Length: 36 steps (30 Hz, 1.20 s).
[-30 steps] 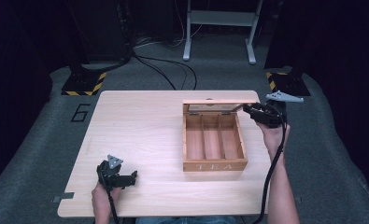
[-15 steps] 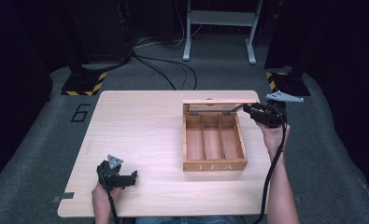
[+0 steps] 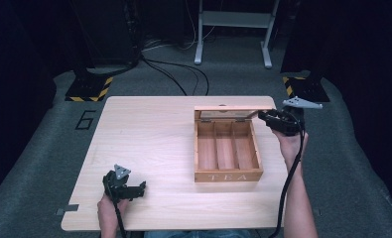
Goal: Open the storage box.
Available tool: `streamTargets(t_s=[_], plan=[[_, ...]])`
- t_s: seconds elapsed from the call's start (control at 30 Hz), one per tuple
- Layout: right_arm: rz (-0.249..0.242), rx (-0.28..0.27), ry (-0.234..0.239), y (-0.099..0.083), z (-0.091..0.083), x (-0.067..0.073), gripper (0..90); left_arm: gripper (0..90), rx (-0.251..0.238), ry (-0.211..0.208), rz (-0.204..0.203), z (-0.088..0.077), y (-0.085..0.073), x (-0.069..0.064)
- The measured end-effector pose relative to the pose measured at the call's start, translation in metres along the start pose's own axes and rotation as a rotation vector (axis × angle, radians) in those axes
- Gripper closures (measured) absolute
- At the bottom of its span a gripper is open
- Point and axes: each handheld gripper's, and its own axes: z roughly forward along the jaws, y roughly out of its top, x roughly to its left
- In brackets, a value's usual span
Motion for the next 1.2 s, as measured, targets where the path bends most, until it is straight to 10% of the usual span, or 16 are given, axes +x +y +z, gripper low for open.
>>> streamTargets(t_s=[1.2], plan=[[-0.002, -0.001, 0.003, -0.0008, 0.0008, -0.0007, 59.8, 0.4, -0.002, -0.004, -0.007, 0.0004, 0.0, 0.0002]])
